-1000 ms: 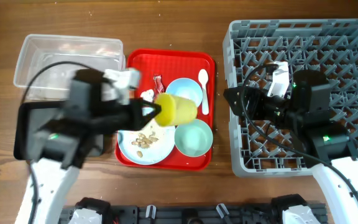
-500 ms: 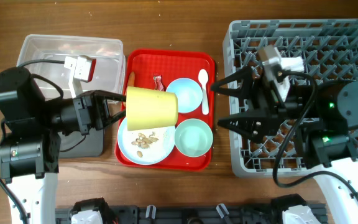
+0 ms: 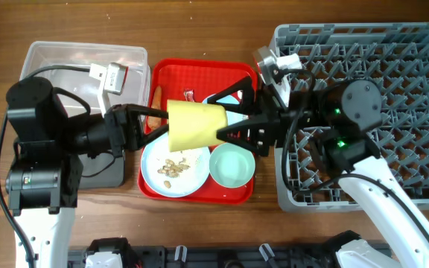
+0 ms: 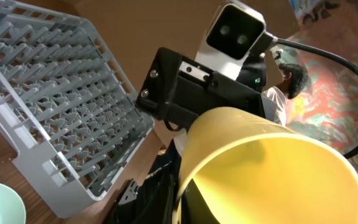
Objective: Sort waste into correct bins and load items into the dishwasher rack
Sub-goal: 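Lift the yellow cup with the left gripper and hold it up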
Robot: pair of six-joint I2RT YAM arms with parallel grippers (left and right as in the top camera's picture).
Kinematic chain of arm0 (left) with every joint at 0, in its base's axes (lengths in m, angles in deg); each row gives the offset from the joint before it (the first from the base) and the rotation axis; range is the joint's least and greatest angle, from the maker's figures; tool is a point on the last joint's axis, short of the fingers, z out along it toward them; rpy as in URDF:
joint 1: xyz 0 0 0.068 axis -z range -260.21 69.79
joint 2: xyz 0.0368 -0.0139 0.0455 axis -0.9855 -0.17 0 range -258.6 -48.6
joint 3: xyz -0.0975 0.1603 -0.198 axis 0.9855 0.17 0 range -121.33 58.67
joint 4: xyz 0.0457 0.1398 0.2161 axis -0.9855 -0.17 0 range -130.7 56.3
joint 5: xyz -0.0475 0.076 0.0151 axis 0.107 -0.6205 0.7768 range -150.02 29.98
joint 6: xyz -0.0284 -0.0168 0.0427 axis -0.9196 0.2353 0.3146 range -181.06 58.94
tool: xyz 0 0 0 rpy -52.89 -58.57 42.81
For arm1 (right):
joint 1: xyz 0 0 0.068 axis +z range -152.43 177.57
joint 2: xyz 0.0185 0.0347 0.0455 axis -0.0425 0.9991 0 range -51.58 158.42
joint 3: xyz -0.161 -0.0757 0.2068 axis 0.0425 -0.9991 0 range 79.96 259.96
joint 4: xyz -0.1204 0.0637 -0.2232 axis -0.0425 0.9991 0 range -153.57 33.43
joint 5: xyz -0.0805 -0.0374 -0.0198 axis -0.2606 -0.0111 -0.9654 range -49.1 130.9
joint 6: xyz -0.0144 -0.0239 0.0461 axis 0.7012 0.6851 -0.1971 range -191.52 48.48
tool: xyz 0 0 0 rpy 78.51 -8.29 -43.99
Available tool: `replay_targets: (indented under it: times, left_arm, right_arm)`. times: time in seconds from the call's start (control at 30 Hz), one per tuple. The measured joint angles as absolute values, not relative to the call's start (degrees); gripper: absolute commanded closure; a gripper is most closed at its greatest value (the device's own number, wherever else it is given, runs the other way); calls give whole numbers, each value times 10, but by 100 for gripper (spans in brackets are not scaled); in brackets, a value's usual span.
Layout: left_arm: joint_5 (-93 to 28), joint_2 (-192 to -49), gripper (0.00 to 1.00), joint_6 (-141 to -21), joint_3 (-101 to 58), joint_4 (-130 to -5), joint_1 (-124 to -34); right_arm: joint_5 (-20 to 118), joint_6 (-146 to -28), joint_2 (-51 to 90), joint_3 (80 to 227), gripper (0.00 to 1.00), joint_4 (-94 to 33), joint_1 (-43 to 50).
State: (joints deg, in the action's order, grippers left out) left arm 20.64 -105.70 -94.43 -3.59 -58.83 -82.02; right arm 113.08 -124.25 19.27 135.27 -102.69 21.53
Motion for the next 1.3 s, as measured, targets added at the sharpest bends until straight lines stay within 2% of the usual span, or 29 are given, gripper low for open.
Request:
replay_targets:
  times: [0.07, 0.27, 0.43, 0.57, 0.63, 0.8, 0.93, 1.13, 1.3]
  left_arm:
    - [207, -1056, 96, -944, -36, -588, -818]
    - [208, -1055, 96, -944, -36, -583, -818]
    - [210, -1052, 96, -944, -36, -582, -817]
    - [217, -1050, 96, -944, -36, -580, -817]
    - [219, -1048, 96, -944, -36, -580, -816]
    - [226, -1046, 96, -944, -37, -580, -816]
    - [229, -1046, 96, -944, -37, -580, -816]
    - [230, -1046, 96, -944, -37, -580, -816]
    - [230, -1046, 96, -944, -37, -581, -816]
  right_arm:
    - [1136, -1256, 193, 1353, 19, -1047, 215]
    - [1137, -1268, 195, 1353, 21, -1050, 257]
    - [1128, -1270, 197, 1353, 29, -1052, 265]
    - [1128, -1274, 199, 1353, 27, -1078, 265]
    - [1128, -1274, 201, 1353, 20, -1091, 268]
    - [1122, -1274, 201, 1353, 20, -1097, 282]
    - [1122, -1276, 202, 1353, 10, -1111, 285]
    - [1119, -1276, 202, 1353, 9, -1121, 286]
    - [1110, -1276, 202, 1353, 17, -1098, 286]
